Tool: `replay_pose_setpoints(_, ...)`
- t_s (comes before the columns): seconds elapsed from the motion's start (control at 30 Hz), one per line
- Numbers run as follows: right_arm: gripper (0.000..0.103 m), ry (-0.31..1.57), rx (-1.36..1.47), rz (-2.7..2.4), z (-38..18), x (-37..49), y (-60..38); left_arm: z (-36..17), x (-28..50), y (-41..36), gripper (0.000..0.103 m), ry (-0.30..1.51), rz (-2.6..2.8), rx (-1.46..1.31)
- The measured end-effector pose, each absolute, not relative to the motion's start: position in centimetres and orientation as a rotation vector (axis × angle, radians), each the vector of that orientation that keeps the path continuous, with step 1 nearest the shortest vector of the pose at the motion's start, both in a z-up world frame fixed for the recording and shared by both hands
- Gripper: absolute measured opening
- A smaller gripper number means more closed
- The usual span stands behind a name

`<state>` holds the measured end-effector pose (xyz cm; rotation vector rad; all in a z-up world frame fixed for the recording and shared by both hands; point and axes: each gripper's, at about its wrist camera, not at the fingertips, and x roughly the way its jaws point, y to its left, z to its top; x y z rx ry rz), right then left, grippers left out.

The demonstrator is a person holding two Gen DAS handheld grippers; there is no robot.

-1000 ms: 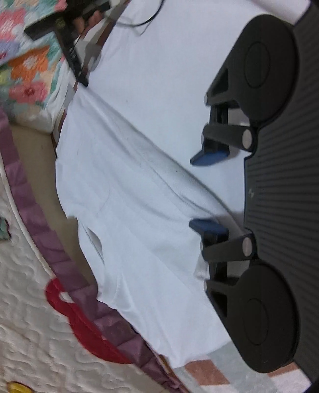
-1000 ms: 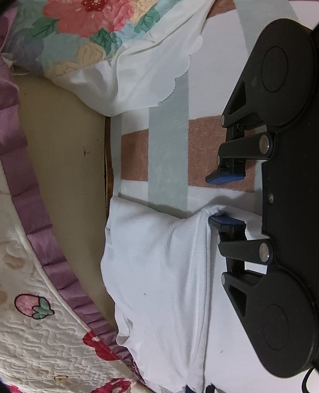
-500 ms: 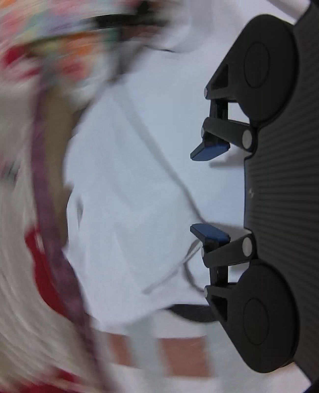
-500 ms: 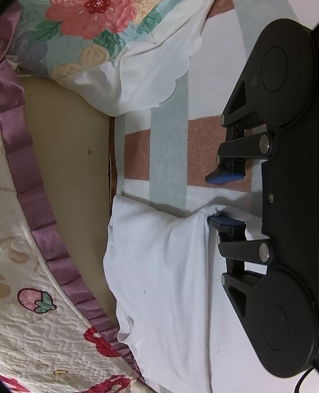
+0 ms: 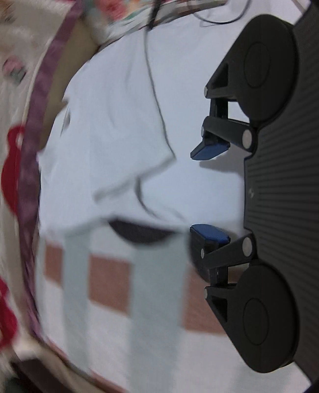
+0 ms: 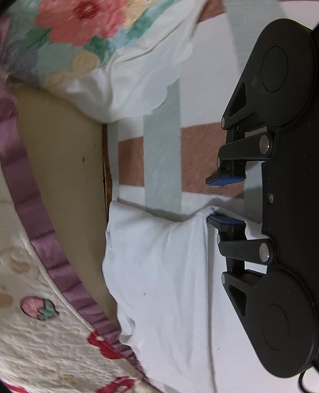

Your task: Fold clothes

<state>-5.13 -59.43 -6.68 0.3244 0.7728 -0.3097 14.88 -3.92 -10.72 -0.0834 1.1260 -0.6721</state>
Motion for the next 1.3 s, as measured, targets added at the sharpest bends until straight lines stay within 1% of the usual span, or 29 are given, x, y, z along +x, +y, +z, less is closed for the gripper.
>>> replay_pose_setpoints(0.1, 0.017, 0.803, 0.357, -0.427, -6.3, -8.0, -60.7, -10.8, 14.0, -1.3, 0.057, 1.205, -0.667, -0.256)
replay_pose_setpoints(0.17, 0.017, 0.783, 0.423, -0.453, -5.4, -11.1, -61.5, -10.5, 13.2, -0.5, 0.057, 1.208, -0.650, -0.263)
replay_pose_setpoints(0.27, 0.026, 0.691, 0.621, -0.388, -3.3, -16.3, -62.3, -10.6, 12.1, 0.1, 0.060, 1.260, -0.639, -0.226)
replay_pose_setpoints(0.33, 0.034, 0.642, 0.807, -0.319, -2.1, -19.5, -63.0, -11.0, 11.4, 0.4, 0.060, 1.317, -0.654, -0.225)
replay_pose_setpoints(0.4, 0.052, 0.662, 0.884, -0.234, -1.0, -21.0, -63.0, -11.3, 10.6, 0.7, 0.060, 1.375, -0.670, -0.225)
replay_pose_setpoints(0.47, 0.058, 0.729, 0.866, -0.184, -0.2, -21.4, -62.3, -11.5, 9.9, 0.8, 0.061, 1.411, -0.698, -0.219)
replay_pose_setpoints(0.57, 0.058, 0.776, 0.797, -0.214, -0.5, -21.3, -60.7, -11.8, 8.9, 0.5, 0.063, 1.428, -0.713, -0.194)
replay_pose_setpoints(0.7, 0.058, 0.775, 0.925, -0.196, -3.9, -20.4, -60.4, -12.4, 8.6, 1.0, 0.064, 1.483, -0.674, -0.240)
replay_pose_setpoints(0.8, 0.058, 0.857, 0.919, -0.158, -5.8, -19.2, -59.5, -12.8, 8.4, 1.6, 0.064, 1.512, -0.668, -0.302)
replay_pose_setpoints(0.87, 0.058, 0.906, 0.896, -0.137, -6.5, -18.3, -58.9, -13.2, 8.1, 1.8, 0.065, 1.547, -0.673, -0.359)
replay_pose_setpoints(0.97, 0.058, 0.970, 0.915, -0.059, -7.3, -17.4, -58.0, -13.1, 7.5, 1.7, 0.067, 1.541, -0.683, -0.357)
replay_pose_setpoints(1.0, 0.058, 1.006, 0.909, -0.034, -7.5, -17.2, -57.5, -13.1, 7.3, 1.5, 0.067, 1.530, -0.693, -0.340)
replay_pose_setpoints(1.03, 0.058, 1.041, 0.895, -0.013, -7.7, -17.1, -56.9, -13.0, 7.2, 1.2, 0.062, 1.517, -0.708, -0.317)
replay_pose_setpoints(1.07, 0.058, 1.063, 0.883, 0.003, -7.7, -17.1, -56.5, -12.9, 7.1, 0.9, 0.034, 1.503, -0.722, -0.294)
replay_pose_setpoints(1.1, 0.058, 1.077, 0.873, 0.017, -7.6, -17.2, -56.1, -12.9, 6.9, 0.6, 0.019, 1.489, -0.736, -0.271)
replay_pose_setpoints(1.13, 0.058, 1.086, 0.873, 0.022, -7.6, -17.4, -55.9, -12.8, 6.8, 0.3, 0.009, 1.475, -0.751, -0.248)
replay_pose_setpoints(1.23, 0.058, 1.072, 0.957, 0.013, -8.1, -19.0, -56.0, -12.3, 6.3, -0.4, 0.009, 1.440, -0.761, -0.204)
replay_pose_setpoints(1.3, 0.058, 1.067, 1.021, 0.015, -8.5, -19.8, -55.9, -12.3, 6.3, -0.7, 0.012, 1.443, -0.771, -0.196)
